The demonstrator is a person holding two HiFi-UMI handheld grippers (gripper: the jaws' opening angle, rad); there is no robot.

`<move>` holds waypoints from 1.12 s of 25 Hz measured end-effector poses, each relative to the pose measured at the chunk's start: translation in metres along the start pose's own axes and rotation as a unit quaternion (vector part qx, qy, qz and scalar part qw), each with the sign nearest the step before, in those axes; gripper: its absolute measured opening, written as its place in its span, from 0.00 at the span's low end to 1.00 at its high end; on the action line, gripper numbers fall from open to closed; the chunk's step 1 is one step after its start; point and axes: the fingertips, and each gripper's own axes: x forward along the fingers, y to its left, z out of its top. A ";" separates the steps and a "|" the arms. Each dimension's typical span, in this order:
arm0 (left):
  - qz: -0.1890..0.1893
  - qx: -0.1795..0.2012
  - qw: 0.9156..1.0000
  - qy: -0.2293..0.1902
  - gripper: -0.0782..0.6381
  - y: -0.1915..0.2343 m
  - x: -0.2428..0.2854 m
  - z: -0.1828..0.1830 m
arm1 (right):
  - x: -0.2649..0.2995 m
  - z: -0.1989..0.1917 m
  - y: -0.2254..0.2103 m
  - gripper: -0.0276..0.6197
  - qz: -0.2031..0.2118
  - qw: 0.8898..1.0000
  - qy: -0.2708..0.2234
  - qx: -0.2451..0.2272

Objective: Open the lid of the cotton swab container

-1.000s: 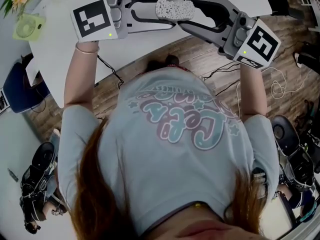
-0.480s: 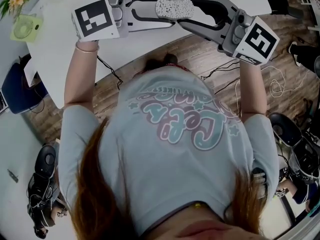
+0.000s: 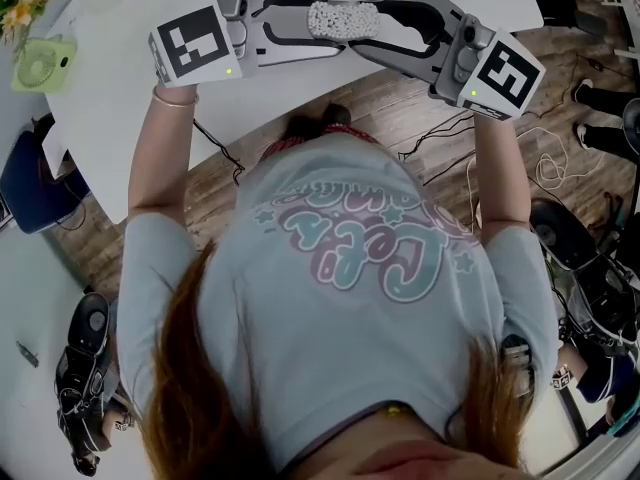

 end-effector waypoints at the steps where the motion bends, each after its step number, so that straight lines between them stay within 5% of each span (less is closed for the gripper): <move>1: -0.001 -0.004 1.000 0.001 0.37 0.001 0.004 -0.003 | -0.002 -0.004 -0.001 0.35 0.001 1.000 0.002 0.001; 28: 0.005 -0.011 0.998 0.060 0.37 0.020 0.059 -0.078 | -0.010 -0.084 -0.030 0.35 0.020 0.999 0.034 -0.003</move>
